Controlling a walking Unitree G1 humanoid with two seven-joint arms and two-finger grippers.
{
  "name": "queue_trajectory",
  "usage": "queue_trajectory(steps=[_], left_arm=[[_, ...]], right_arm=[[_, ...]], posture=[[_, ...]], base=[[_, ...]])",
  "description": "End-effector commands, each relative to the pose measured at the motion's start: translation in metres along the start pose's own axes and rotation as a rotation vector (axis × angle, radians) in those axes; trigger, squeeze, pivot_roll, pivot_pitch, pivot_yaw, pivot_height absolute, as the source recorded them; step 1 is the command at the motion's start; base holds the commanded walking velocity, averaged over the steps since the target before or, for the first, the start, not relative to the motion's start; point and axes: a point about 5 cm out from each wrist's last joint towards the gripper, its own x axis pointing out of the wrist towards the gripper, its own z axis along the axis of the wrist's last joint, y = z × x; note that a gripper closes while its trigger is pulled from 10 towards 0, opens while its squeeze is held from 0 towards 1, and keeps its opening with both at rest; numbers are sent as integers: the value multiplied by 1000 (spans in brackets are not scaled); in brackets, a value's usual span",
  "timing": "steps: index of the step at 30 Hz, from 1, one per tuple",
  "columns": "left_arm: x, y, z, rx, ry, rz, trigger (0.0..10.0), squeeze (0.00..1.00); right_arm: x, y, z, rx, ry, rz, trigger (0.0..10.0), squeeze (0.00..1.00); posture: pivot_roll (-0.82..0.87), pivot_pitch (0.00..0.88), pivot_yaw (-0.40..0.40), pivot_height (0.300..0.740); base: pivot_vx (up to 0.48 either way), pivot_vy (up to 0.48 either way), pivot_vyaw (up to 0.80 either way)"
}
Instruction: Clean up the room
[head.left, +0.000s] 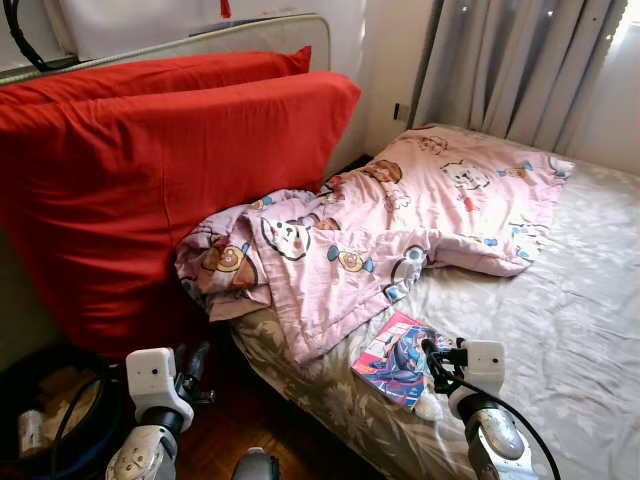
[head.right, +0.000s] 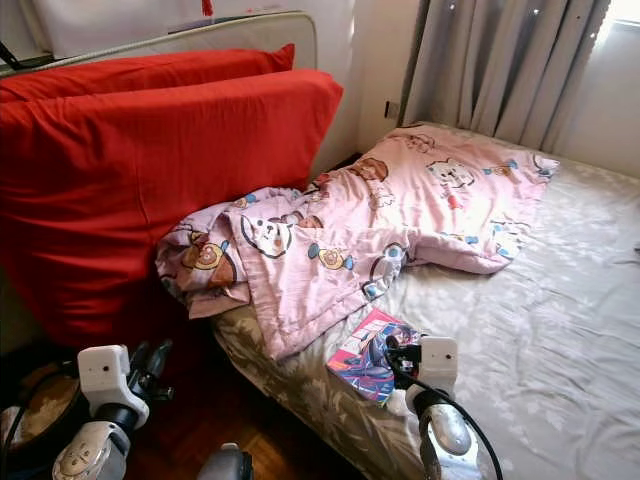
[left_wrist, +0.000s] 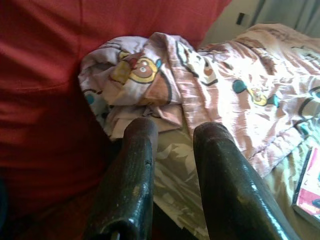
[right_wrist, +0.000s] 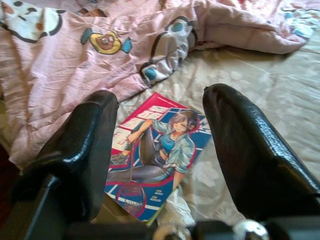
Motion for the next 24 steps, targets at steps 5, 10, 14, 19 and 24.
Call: queue_trajectory(steps=[5,10,14,19,24], left_arm=[[3,3,5,8,-11,-3,10000,0],[1,4,4,8,-5,2,10000,0],[2,4,4,7,-5,4,10000,0],[4,4,6,6,-9,7,10000,0],[9,5,9,3,-17,15,10000,0]], right_arm=[[1,4,-5,4,44,9,10000,0],[-2,2,-5,2,22,6,10000,0],[-1,1,-4,0,24,8,10000,0],[2,5,-2,-3,22,19,10000,0],[9,8,4,-4,22,32,10000,0]], posture=[[68,0,-37,640],[68,0,-41,627],[73,4,-44,627],[71,11,-46,627],[88,7,-56,627]], base=[[0,0,0],[0,0,0],[0,0,0],[0,0,0],[0,0,0]])
